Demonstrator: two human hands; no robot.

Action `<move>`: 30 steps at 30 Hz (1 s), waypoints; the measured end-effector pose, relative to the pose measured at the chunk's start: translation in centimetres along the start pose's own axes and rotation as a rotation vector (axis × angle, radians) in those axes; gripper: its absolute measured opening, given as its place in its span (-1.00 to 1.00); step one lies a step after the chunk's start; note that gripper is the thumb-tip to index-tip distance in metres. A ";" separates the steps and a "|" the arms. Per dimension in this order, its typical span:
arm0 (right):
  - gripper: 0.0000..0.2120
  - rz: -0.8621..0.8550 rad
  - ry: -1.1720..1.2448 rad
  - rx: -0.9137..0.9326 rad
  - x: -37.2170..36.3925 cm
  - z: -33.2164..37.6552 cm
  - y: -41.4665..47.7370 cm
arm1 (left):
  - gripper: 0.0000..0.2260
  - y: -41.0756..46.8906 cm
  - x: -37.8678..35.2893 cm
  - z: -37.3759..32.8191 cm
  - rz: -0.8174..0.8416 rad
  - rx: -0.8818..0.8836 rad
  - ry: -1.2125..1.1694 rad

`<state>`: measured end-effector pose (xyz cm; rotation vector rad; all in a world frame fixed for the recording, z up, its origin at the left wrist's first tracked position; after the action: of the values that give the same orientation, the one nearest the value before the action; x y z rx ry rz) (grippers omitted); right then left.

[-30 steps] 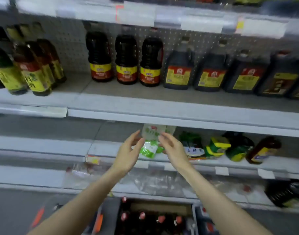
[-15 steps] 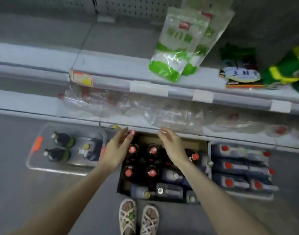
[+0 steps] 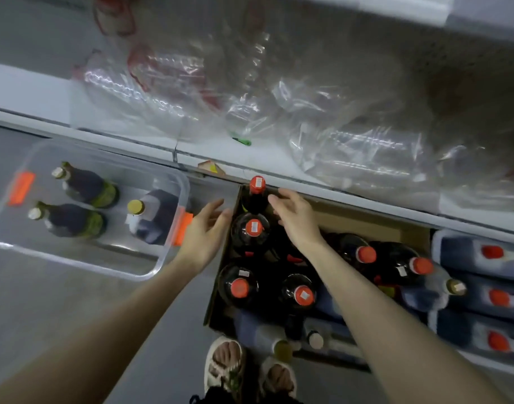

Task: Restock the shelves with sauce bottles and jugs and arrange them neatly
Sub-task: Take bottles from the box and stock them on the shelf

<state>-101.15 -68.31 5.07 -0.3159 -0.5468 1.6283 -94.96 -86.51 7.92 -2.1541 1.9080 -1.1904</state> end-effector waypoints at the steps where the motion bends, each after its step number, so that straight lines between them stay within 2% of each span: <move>1: -0.57 0.011 -0.022 0.012 -0.6 -0.5 1.2 | -0.62 0.9 -0.4 0.8 0.002 -0.006 0.007; 6: -0.47 0.053 -0.069 0.067 -3.0 -2.8 6.5 | -0.61 5.6 -2.2 5.3 -0.023 -0.002 -0.020; 11: -0.60 0.085 -0.094 0.127 -4.1 -4.0 9.1 | -0.62 8.2 -2.9 7.1 -0.045 -0.025 -0.044; 17: -0.67 0.031 -0.056 0.173 -4.0 -3.4 9.8 | -0.64 8.7 -1.9 6.6 -0.078 -0.047 -0.022; 23: -0.77 0.032 0.006 0.195 -2.1 2.1 5.7 | -0.63 5.5 0.2 2.5 -0.056 -0.065 -0.033; 30: -0.72 -0.016 0.068 0.251 3.2 15.8 -4.5 | -0.64 -3.2 5.1 -10.2 -0.014 -0.141 -0.082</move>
<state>-105.76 -67.52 21.14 -0.1792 -0.2881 1.6432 -98.10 -85.51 19.35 -2.2487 2.0019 -0.9805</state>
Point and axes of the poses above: each hand's wrist, its own y-axis towards the middle knuckle, its own x-axis out of the back of the hand, z = x × y, the point moved 9 cm from there along y, towards the middle knuckle, and after that the axes turned 11 degrees about y, right-handed, at the moved point
